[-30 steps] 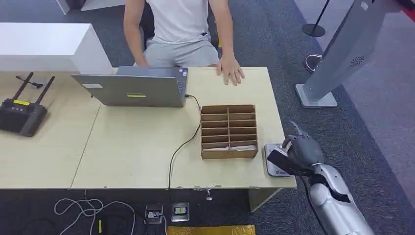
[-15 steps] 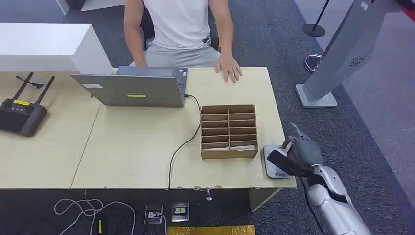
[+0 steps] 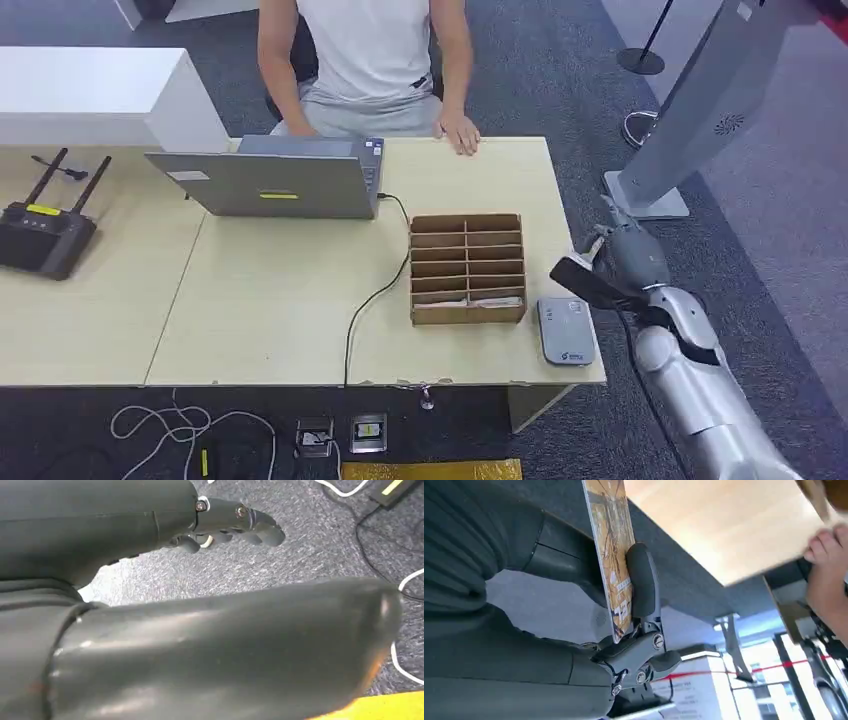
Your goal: Pass the card to the sensor for recognition and then transmit it.
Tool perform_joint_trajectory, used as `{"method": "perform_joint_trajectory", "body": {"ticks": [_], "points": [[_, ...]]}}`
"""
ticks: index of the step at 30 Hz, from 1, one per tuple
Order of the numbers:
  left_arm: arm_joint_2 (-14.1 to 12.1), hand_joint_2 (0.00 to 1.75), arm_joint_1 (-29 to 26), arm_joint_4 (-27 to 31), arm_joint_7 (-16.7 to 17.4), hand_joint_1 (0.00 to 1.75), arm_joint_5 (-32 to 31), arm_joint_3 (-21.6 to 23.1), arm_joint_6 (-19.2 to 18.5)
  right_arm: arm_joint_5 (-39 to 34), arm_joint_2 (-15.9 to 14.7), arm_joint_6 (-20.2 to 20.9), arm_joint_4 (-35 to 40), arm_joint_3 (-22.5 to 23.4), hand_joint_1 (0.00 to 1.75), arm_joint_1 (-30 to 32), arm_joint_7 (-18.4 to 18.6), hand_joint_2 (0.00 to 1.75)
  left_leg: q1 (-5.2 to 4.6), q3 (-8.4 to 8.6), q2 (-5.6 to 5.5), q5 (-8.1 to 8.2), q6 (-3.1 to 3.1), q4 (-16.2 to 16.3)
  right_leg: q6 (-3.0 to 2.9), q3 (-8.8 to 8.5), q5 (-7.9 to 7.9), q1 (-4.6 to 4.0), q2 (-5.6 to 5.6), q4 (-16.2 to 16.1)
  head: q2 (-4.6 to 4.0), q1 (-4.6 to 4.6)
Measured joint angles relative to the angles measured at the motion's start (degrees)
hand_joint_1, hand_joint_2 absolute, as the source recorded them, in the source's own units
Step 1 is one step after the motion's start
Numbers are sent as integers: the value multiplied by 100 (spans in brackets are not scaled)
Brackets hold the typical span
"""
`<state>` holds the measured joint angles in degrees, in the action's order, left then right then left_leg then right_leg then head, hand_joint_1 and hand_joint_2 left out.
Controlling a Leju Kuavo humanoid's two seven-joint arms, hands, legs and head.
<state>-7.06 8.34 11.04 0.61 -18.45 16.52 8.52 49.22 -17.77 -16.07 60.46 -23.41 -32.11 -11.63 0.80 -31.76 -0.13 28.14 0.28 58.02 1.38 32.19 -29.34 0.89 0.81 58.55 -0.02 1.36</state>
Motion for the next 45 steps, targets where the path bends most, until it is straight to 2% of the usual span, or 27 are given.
{"method": "perform_joint_trajectory", "body": {"ticks": [9,14,19,25,33,44,45], "points": [[24,0,110,2,26,0,-149,15,-18,352,138,293,109,4,175,-1147,-83,175,0,-4,-3,-2,2,0,0,3,0,0,4,4,0,2],[37,0,164,2,87,0,-229,22,-85,496,271,308,-2,-15,175,-1679,-197,175,0,-9,-3,-2,2,0,0,5,0,0,3,5,0,2],[39,0,227,2,175,0,-319,55,-149,667,529,192,-466,-63,175,-2393,-297,175,0,-14,-3,-4,4,0,0,12,0,0,3,11,0,4],[39,0,278,4,179,0,-324,61,-144,787,955,74,-1351,-164,175,-3272,-251,175,3,-13,-7,-6,7,0,-1,13,0,-3,7,13,0,2],[33,0,285,4,205,0,-420,103,-247,938,1324,65,-2441,-186,175,-3891,13,175,1,-20,-8,-6,8,1,-1,21,0,-1,7,14,0,4],[24,0,343,4,260,0,-418,109,-282,922,1550,122,-3303,-251,175,-4104,258,175,2,-19,-8,-6,8,1,-1,22,0,-2,7,14,0,2],[24,0,343,4,262,0,-415,109,-293,907,1561,122,-3344,-251,24,-4105,258,175,2,-19,-8,-6,8,1,-1,21,0,-2,7,14,0,4]]}}
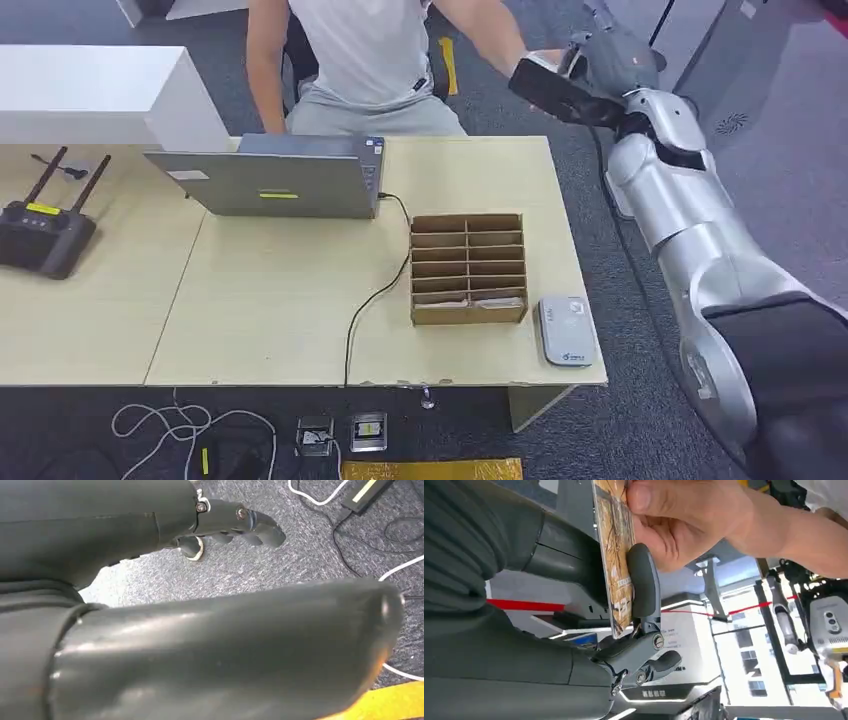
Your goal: Pass the card to the sensor for recognition and then transmit it.
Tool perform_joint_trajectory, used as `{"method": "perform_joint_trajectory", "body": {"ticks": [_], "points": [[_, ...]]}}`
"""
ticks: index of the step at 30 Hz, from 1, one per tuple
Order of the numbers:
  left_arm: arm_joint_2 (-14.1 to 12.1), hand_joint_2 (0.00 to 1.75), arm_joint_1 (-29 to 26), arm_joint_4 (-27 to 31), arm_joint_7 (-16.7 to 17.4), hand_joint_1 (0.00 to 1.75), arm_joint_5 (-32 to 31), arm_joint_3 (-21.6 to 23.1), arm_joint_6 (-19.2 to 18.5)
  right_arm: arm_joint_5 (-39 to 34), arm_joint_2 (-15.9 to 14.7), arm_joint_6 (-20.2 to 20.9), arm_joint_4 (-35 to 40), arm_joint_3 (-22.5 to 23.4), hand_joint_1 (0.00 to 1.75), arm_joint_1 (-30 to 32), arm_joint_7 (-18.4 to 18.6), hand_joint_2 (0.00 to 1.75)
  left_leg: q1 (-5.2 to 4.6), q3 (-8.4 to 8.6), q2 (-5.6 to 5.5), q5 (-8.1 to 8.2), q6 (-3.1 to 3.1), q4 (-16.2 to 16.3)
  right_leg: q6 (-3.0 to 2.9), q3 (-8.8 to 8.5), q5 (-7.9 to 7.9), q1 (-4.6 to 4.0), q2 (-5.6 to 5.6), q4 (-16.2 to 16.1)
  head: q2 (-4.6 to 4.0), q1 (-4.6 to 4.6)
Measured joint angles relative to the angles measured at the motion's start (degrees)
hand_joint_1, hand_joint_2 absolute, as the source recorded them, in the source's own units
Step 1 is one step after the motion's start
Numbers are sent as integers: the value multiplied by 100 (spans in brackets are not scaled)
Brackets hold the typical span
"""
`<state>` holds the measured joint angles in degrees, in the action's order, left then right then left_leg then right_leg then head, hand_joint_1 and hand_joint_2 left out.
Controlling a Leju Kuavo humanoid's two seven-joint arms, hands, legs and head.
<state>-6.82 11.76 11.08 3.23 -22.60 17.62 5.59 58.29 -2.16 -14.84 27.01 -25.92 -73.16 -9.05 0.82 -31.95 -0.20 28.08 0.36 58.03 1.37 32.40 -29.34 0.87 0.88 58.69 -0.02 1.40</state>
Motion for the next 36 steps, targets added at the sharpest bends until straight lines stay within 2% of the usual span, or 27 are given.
{"method": "perform_joint_trajectory", "body": {"ticks": [1,14,18,22,25,28,30,32,36], "points": [[0,0,0,0,2,0,0,0,-7,-7,9,-2,-39,0,0,-1,0,175,0,0,0,0,0,0,0,0,0,0,-1,0,0,0],[0,0,-8,-2,20,0,46,-2,-2,-74,33,-265,-400,0,0,3,-20,175,0,1,3,0,1,0,0,2,0,0,-3,1,0,-2],[0,0,-21,-2,20,0,127,-2,63,-334,33,-415,-454,9,0,2,-148,175,0,1,3,0,1,0,0,2,0,0,-3,1,0,0],[-7,0,-72,-2,20,0,273,-15,181,-913,35,-372,-454,140,0,3,-474,175,0,1,3,0,1,0,0,2,0,0,-3,0,0,0],[-24,0,-120,-4,20,0,361,-44,238,-1441,35,-43,-446,276,0,30,-708,175,0,2,3,0,1,0,0,1,0,0,-3,0,0,0],[-52,0,-203,-2,17,0,494,-116,335,-2053,31,530,-266,396,0,259,-728,175,1,7,4,0,1,0,0,-1,0,-1,-4,0,0,0],[-70,0,-279,-4,-13,0,599,-175,415,-2578,-37,1037,123,420,0,624,-438,175,2,16,6,0,1,0,0,-5,0,-2,-13,-1,0,0],[-87,0,-354,-4,-66,0,669,-234,468,-3181,-160,1454,747,413,0,1130,1,175,2,16,4,0,1,0,0,-7,0,-2,-8,-2,0,-2],[-136,0,-484,-7,-105,0,699,-337,501,-4195,-494,1900,2078,415,0,2064,494,175,2,14,2,1,1,1,-1,-4,-1,-2,-2,-5,0,-2]]}}
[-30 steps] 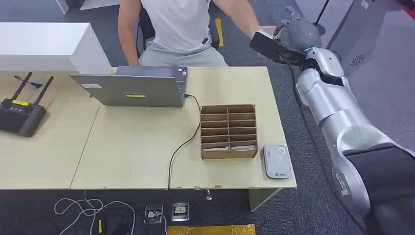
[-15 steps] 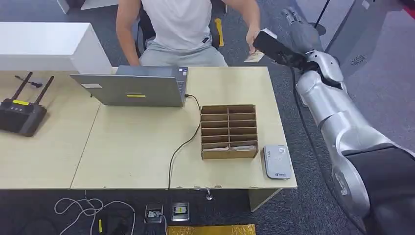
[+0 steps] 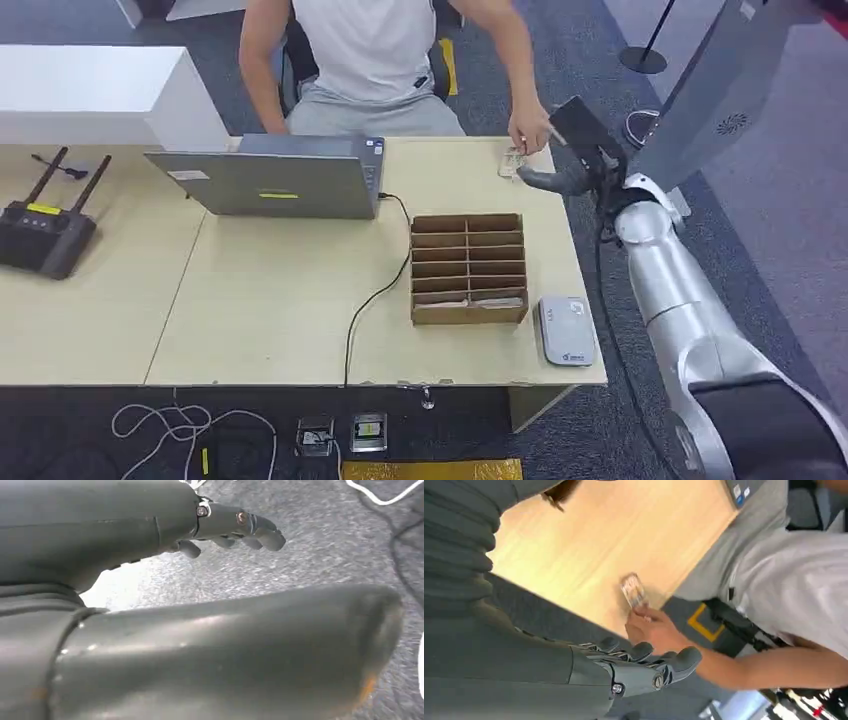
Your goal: Pass the card to the sensor for recognition and then transmit it.
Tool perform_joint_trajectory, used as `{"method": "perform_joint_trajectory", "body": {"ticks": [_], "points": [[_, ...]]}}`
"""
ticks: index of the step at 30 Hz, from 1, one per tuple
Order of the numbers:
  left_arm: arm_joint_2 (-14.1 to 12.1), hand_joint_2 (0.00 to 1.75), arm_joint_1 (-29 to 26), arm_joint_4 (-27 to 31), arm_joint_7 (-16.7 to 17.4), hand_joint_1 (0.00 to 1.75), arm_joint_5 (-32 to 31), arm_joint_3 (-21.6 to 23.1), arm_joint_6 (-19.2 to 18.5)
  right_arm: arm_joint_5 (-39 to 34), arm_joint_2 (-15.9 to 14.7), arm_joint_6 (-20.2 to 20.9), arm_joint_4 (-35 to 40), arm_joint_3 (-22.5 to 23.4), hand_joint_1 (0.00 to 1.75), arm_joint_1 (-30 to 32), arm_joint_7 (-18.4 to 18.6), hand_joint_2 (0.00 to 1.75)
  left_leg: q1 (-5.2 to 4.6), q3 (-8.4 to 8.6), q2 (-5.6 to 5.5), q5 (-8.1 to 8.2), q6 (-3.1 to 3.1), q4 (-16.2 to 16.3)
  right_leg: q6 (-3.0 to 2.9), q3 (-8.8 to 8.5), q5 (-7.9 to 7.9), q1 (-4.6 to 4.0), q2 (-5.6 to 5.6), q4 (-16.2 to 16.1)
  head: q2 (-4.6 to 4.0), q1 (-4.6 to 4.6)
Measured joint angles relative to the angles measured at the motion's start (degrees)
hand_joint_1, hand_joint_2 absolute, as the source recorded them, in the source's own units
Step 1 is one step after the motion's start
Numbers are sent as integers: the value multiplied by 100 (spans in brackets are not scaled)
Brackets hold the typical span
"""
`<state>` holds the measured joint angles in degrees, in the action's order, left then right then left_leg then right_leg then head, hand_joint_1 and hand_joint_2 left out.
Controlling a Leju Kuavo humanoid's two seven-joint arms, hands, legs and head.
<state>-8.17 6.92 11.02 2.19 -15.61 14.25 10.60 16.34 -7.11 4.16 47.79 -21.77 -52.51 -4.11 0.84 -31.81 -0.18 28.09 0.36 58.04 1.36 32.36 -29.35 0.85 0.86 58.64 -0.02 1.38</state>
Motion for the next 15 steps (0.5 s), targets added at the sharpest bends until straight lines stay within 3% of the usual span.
{"method": "perform_joint_trajectory", "body": {"ticks": [5,15], "points": [[-48,0,-43,-2,0,0,2,-98,-13,-1022,-439,542,1784,24,0,1179,234,175,0,-2,5,5,4,0,0,2,0,1,-3,-3,0,0],[-96,0,-62,-2,-7,0,59,-262,-2,-1199,-907,681,4109,186,0,2389,535,175,3,1,13,4,5,-1,-1,0,0,-3,-23,-2,0,0]]}}
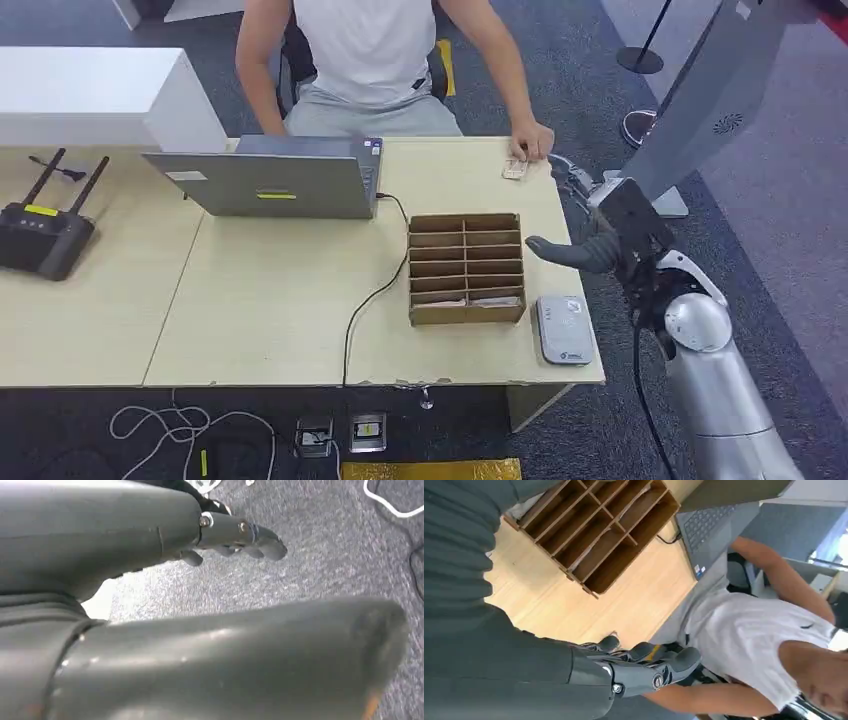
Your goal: Pass the card to the sensor for recognition and then transmit it.
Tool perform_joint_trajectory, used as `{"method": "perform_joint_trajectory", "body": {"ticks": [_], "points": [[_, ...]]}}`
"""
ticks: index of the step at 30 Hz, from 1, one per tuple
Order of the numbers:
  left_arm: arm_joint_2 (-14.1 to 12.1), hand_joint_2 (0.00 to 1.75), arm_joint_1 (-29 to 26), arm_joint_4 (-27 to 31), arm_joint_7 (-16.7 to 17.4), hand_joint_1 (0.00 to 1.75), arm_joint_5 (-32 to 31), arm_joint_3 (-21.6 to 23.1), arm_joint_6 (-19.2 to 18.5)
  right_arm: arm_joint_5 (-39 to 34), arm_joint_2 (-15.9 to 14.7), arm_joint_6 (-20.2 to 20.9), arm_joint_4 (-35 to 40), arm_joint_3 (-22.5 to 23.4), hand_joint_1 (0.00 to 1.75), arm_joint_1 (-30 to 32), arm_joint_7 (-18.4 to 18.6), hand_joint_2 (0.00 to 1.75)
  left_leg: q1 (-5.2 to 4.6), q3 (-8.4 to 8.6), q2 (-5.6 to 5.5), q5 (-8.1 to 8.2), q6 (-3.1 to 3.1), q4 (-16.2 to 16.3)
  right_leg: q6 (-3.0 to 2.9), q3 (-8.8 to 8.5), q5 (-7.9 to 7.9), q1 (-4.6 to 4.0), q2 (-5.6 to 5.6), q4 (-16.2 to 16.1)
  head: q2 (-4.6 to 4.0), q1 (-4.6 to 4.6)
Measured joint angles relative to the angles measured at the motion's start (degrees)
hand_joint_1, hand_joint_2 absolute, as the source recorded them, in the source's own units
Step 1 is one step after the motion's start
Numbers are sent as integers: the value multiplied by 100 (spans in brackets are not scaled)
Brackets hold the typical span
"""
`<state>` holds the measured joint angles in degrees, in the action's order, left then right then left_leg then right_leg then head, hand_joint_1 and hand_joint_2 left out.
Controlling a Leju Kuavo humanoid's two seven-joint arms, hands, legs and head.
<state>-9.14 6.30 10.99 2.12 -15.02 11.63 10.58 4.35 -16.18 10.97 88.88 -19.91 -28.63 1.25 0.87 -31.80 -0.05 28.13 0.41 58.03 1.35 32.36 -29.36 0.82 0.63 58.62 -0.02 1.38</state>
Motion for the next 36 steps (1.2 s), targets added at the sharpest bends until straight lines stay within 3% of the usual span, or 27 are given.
{"method": "perform_joint_trajectory", "body": {"ticks": [9,16,19,23,26,36], "points": [[-9,0,6,0,-59,0,0,-83,4,-20,-227,85,959,107,0,289,70,175,0,1,1,0,0,0,0,0,0,1,-2,0,0,0],[-26,0,7,0,-118,0,20,-122,17,539,-378,446,1387,98,0,499,291,175,0,-1,1,0,0,-1,0,-1,0,0,-2,0,0,0],[-39,0,11,0,-118,0,7,-129,4,1643,-384,571,1483,43,0,579,291,175,0,-2,0,0,0,-1,-1,-2,-1,0,0,0,0,0],[-44,0,15,0,-118,0,-109,-129,7,4076,-374,557,1510,-251,0,799,317,175,0,-4,-1,0,0,-2,-1,-2,-1,0,3,0,0,0],[-46,0,18,0,-157,0,-170,-129,13,5103,-347,402,1510,-452,0,1000,433,175,0,-5,-2,0,0,-2,-2,-1,-1,0,4,0,0,2],[-42,0,25,0,-168,0,-201,-129,0,5978,-236,201,1507,-848,0,1375,487,175,0,-6,-2,0,0,-2,-3,0,-2,0,3,0,0,0]]}}
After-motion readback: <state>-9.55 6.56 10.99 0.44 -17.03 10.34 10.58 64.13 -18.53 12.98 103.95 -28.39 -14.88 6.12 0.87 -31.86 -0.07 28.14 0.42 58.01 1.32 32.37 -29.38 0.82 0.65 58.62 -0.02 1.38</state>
